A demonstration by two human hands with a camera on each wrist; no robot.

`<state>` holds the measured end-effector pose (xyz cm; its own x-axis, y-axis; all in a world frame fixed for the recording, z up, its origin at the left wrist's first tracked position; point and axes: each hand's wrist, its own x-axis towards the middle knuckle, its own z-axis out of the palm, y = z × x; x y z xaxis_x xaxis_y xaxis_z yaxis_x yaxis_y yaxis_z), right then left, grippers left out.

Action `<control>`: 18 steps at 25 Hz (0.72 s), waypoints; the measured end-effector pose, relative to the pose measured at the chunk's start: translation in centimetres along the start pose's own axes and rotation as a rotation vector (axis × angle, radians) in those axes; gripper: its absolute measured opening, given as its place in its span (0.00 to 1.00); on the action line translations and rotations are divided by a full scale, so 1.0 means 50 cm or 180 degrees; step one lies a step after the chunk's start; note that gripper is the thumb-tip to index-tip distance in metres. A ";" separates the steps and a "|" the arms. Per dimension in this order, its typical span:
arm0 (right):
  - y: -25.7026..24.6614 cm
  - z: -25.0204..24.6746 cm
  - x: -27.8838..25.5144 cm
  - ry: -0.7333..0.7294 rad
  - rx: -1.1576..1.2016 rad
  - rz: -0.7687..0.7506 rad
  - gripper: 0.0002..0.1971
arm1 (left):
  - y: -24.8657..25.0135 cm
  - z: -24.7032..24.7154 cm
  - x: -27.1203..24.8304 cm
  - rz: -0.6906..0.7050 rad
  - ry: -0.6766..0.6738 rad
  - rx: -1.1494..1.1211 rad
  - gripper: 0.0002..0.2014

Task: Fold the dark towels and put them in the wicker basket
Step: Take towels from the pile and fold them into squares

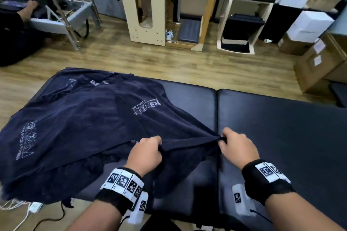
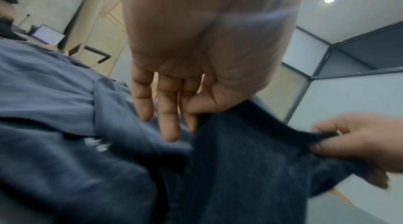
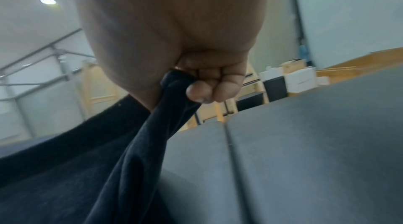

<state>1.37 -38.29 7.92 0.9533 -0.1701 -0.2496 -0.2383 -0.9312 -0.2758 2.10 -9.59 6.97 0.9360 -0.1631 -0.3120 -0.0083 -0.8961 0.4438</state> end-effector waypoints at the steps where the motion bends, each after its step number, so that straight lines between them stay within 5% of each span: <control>1: 0.059 -0.005 -0.005 0.0037 0.0077 0.0187 0.07 | 0.037 0.011 0.008 0.0113 0.0079 -0.0148 0.09; 5: 0.249 -0.021 -0.043 0.0030 0.0391 0.0240 0.16 | 0.229 0.100 0.022 0.0665 -0.0317 -0.0897 0.10; 11: 0.383 -0.061 -0.097 0.0282 0.0876 -0.0201 0.28 | 0.454 0.296 0.009 0.1327 -0.0781 0.0032 0.28; 14: 0.435 -0.073 -0.125 0.0409 0.1438 -0.0756 0.25 | 0.511 0.335 0.001 0.1399 -0.0326 0.0024 0.15; 18: 0.473 -0.088 -0.143 0.0548 0.1972 -0.0958 0.22 | 0.514 0.328 -0.001 0.1113 -0.0546 -0.0166 0.11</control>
<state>-10.29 -60.53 7.26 0.9979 -0.0303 0.0567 0.0272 -0.5997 -0.7997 -3.91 -39.38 4.62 0.8074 -0.5254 -0.2684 -0.2941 -0.7528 0.5888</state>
